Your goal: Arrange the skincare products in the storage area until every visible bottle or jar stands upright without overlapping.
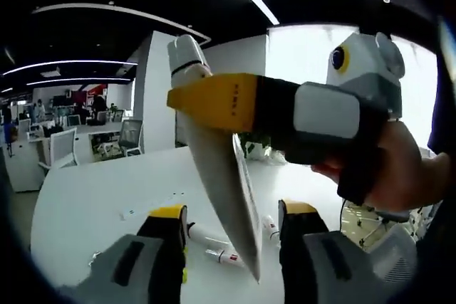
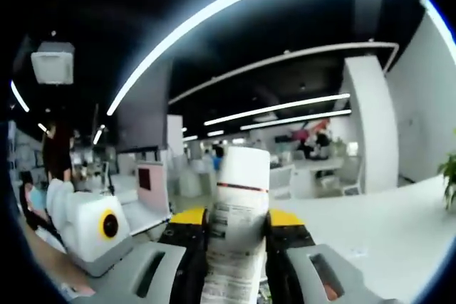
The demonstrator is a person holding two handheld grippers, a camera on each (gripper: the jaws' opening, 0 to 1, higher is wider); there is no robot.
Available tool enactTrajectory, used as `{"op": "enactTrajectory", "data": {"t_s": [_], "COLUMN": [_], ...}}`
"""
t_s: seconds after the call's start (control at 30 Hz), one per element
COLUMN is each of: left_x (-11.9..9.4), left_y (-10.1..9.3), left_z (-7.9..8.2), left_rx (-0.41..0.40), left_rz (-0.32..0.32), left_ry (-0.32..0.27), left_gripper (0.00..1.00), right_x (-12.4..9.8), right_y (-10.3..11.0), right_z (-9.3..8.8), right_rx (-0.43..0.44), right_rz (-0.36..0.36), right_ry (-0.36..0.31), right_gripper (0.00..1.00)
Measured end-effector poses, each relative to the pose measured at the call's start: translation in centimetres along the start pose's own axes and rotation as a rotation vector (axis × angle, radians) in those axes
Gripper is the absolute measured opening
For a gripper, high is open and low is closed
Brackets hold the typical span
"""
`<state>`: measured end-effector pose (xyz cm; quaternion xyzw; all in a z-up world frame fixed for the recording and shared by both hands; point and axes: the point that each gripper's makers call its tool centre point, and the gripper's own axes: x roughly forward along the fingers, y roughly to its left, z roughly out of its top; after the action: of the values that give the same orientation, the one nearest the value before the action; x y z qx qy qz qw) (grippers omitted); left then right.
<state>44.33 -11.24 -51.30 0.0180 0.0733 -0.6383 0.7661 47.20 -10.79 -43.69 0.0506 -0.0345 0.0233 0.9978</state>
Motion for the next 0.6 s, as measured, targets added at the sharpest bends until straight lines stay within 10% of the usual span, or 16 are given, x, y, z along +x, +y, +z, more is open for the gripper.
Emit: {"op": "enactTrajectory", "data": {"t_s": [0.17,0.6], "left_x": [-0.9,-3.7], "left_y": [-1.0,-0.9], "left_z": [2.3,5.7], "left_rx": [0.068,0.240], "left_rz": [-0.016,0.006], "left_ry": [-0.043,-0.071], "left_gripper": [0.22,0.14], "right_x": [-1.0,-4.2], "right_y": [1.5,4.5], "right_z": [2.1,6.4], "right_rx": [-0.035,-0.069], "right_rz": [0.005,0.145], "right_ry": [-0.044,-0.091], "right_gripper": [0.24,0.26]}}
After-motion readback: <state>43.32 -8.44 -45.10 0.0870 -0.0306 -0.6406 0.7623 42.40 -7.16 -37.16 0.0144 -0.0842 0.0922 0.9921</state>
